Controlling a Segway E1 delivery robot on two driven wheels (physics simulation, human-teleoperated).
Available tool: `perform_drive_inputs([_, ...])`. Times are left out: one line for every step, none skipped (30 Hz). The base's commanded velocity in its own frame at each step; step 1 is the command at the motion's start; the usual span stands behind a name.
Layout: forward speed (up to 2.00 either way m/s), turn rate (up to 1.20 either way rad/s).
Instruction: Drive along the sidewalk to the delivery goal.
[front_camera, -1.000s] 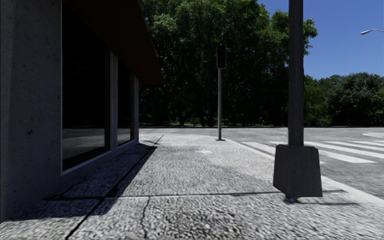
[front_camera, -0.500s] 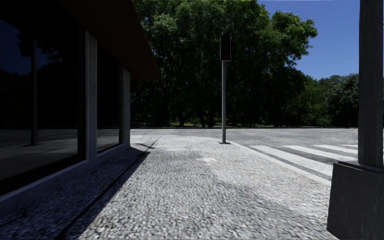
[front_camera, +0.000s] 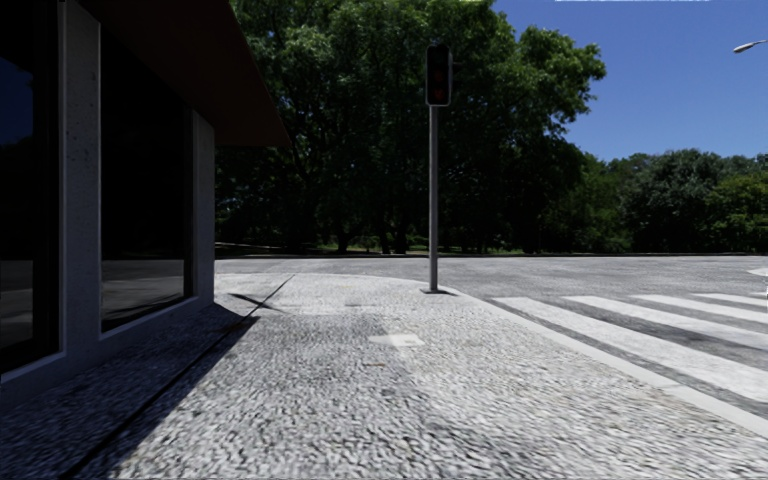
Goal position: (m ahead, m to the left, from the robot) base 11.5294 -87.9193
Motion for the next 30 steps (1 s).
perform_drive_inputs([1.44,-0.28])
perform_drive_inputs([1.44,-0.28])
perform_drive_inputs([1.44,-0.29])
perform_drive_inputs([1.44,-0.33])
perform_drive_inputs([1.44,-0.34])
perform_drive_inputs([1.44,-0.34])
perform_drive_inputs([1.44,-0.34])
perform_drive_inputs([1.44,-0.34])
perform_drive_inputs([1.44,-0.34])
perform_drive_inputs([1.44,-0.34])
perform_drive_inputs([1.44,-0.34])
perform_drive_inputs([1.44,-0.34])
perform_drive_inputs([1.44,-0.34])
perform_drive_inputs([1.44,-0.34])
perform_drive_inputs([1.44,-0.34])
perform_drive_inputs([1.44,-0.34])
perform_drive_inputs([1.44,-0.34])
perform_drive_inputs([1.44,-0.36])
perform_drive_inputs([1.44,-0.39])
perform_drive_inputs([1.44,-0.41])
perform_drive_inputs([1.44,-0.41])
perform_drive_inputs([1.44,-0.41])
perform_drive_inputs([1.44,-0.41])
perform_drive_inputs([1.44,-0.41])
perform_drive_inputs([1.44,-0.41])
perform_drive_inputs([1.44,-0.41])
perform_drive_inputs([1.44,-0.41])
perform_drive_inputs([1.44,-0.41])
perform_drive_inputs([1.44,-0.41])
perform_drive_inputs([1.44,-0.41])
